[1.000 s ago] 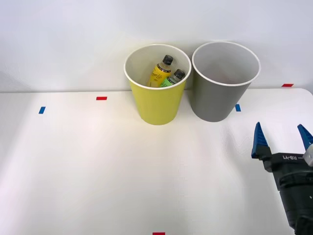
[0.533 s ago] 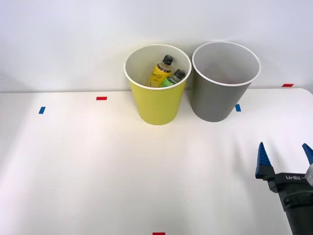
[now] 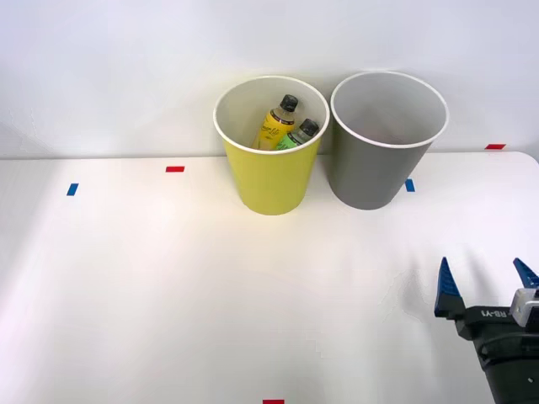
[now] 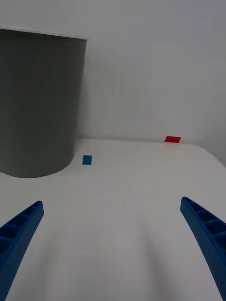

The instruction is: Put cans in the gray bin, plastic bottles in the light green bin

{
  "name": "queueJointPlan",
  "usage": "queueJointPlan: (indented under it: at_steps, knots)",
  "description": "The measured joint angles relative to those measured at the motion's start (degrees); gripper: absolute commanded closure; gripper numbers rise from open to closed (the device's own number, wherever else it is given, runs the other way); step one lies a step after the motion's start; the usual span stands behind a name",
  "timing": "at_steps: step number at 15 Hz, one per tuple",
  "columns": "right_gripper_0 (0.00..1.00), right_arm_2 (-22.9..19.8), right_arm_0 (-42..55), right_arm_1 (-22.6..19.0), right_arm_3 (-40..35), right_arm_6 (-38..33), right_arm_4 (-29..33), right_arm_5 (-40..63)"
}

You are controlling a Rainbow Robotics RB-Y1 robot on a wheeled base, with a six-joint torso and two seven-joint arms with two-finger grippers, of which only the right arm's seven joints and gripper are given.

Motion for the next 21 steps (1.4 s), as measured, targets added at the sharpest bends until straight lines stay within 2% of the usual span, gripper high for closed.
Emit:
queueJointPlan:
  at_steps: [7,12,15,17,21]
  knots:
    - [0.0,-0.04,2.07,3.76,2.42,-28.92,24.36,-6.21]
    - [0.0,-1.42,6.33,5.45,2.49,-42.76,37.11,-12.13]
    - [0.0,-2.49,9.04,7.44,2.49,-44.46,43.3,-15.51]
    - [0.0,-2.58,10.37,7.98,3.45,-43.61,44.09,-18.36]
    - [0.0,-5.17,7.99,9.04,13.55,-40.88,44.23,-29.98]
